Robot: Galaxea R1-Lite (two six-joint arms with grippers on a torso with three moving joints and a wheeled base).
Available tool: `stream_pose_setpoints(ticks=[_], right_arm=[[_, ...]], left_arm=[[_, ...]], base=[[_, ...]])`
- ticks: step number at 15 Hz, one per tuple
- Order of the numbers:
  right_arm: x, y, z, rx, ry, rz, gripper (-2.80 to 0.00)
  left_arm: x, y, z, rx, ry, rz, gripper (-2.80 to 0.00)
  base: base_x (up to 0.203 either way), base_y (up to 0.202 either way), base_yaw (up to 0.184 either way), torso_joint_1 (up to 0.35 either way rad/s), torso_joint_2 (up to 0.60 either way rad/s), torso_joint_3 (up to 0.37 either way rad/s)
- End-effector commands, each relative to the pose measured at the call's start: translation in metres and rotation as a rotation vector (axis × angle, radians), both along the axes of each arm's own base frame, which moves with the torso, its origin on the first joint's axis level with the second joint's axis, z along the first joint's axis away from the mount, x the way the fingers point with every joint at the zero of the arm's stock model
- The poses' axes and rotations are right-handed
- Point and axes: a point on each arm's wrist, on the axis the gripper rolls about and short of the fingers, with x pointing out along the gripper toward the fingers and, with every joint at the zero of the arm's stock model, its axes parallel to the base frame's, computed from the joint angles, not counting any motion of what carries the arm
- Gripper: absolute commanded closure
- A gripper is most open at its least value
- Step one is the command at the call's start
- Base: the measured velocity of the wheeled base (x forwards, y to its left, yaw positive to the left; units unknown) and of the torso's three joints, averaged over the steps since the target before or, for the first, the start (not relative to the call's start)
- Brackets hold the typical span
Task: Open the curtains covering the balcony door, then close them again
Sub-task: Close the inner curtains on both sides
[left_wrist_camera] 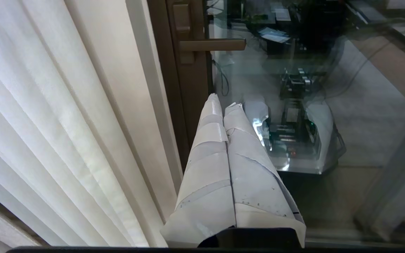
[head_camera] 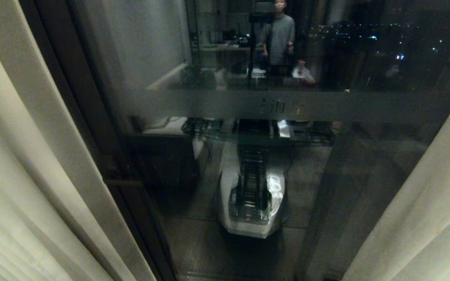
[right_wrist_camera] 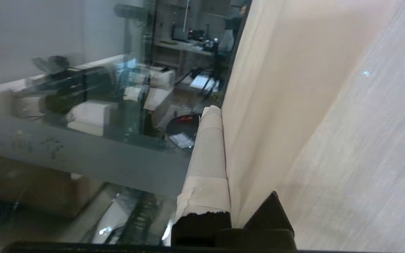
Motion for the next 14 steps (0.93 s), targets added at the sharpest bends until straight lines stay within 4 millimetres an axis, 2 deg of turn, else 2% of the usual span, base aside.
stream_pose_setpoints(ticks=[1, 9, 10, 14], right_arm=[[0.010, 0.011, -0.006, 0.005, 0.032, 0.030, 0.00], [0.022, 0.015, -0.022, 0.005, 0.103, 0.039, 0.00], [0.020, 0.014, -0.024, 0.005, 0.106, 0.038, -2.80], [0.008, 0.013, -0.030, 0.009, 0.111, 0.042, -2.80]], left_arm=[[0.000, 0.000, 0.000, 0.000, 0.000, 0.001, 0.00], [0.000, 0.000, 0.000, 0.000, 0.000, 0.000, 0.00], [0.000, 0.000, 0.000, 0.000, 0.000, 0.001, 0.00], [0.000, 0.000, 0.000, 0.000, 0.000, 0.000, 0.00]], base=[[0.000, 0.000, 0.000, 0.000, 0.00, 0.000], [0.000, 0.000, 0.000, 0.000, 0.00, 0.000], [0.000, 0.000, 0.000, 0.000, 0.00, 0.000], [0.000, 0.000, 0.000, 0.000, 0.00, 0.000]])
